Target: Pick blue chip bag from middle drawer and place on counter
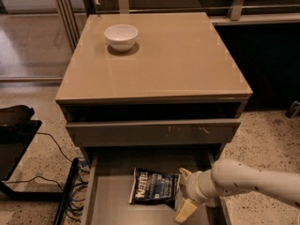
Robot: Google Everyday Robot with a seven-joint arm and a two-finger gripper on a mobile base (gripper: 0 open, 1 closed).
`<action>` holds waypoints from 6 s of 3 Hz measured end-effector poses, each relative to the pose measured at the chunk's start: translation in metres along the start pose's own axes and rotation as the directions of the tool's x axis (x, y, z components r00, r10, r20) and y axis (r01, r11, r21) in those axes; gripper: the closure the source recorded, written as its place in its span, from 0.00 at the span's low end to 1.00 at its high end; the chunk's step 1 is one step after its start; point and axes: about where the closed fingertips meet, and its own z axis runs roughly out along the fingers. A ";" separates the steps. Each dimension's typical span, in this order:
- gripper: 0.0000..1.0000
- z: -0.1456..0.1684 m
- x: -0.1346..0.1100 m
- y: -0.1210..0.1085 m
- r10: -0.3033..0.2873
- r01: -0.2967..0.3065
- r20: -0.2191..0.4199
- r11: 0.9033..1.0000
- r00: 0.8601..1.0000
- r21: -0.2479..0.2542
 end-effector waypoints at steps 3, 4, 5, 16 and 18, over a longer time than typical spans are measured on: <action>0.00 0.089 0.026 -0.045 0.157 -0.161 0.044 0.980 0.987 0.113; 0.19 0.091 0.027 -0.046 0.161 -0.166 0.047 0.980 0.986 0.113; 0.42 0.091 0.027 -0.046 0.161 -0.166 0.047 0.980 0.986 0.113; 1.00 -0.179 -0.167 0.029 -0.064 0.041 0.091 0.971 0.994 0.235; 1.00 -0.224 -0.181 -0.005 -0.083 0.057 0.082 0.959 0.993 0.277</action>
Offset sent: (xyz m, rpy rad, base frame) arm 0.0645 0.0171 -0.1076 -0.0163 -0.0293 -0.2533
